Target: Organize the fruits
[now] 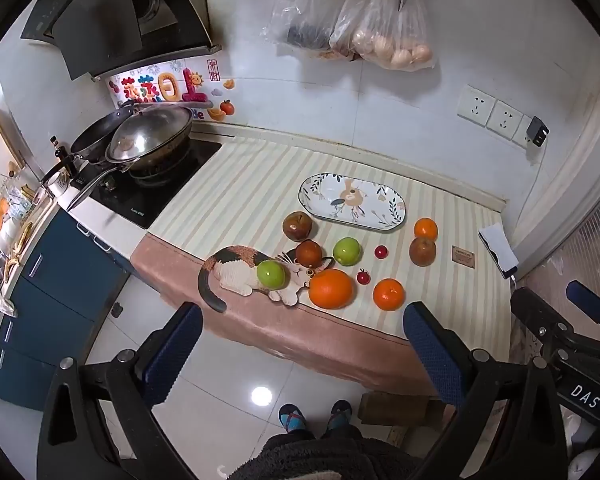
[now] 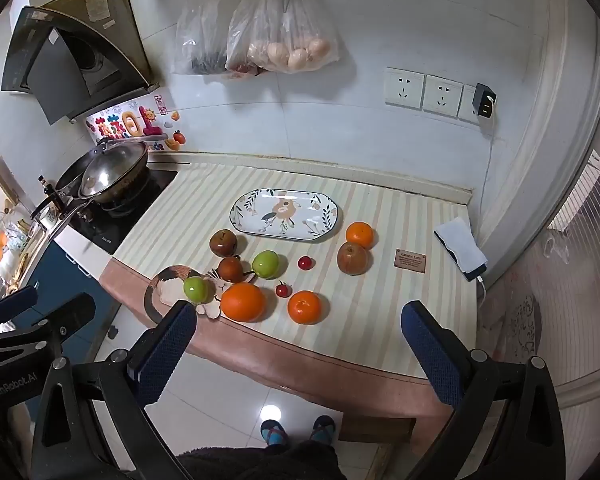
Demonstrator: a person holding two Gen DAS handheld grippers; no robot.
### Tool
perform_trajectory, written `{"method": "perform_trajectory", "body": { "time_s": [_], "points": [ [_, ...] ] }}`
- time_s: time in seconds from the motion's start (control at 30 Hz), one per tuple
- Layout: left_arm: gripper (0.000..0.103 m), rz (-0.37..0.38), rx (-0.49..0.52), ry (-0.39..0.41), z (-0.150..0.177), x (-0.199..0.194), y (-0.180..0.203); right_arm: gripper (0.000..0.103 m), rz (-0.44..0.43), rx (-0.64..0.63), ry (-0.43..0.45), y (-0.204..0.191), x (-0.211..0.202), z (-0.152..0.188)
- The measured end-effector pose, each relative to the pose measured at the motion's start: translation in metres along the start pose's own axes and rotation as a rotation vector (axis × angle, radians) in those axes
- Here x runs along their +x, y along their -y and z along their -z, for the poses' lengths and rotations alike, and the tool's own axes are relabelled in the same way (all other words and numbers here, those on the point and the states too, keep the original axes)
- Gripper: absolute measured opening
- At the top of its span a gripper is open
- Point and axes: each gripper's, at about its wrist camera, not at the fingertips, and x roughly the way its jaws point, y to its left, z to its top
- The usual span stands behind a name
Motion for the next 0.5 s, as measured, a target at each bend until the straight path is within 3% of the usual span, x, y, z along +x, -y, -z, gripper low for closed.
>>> {"method": "perform_trajectory", "body": {
  "time_s": [0.5],
  "points": [
    [0.103,-0.008,0.001,-0.002,0.0059,0.0002,-0.0018,0.103,0.009,-0.009,-0.009,-0.0017,-0.0003,0.0016]
  ]
}}
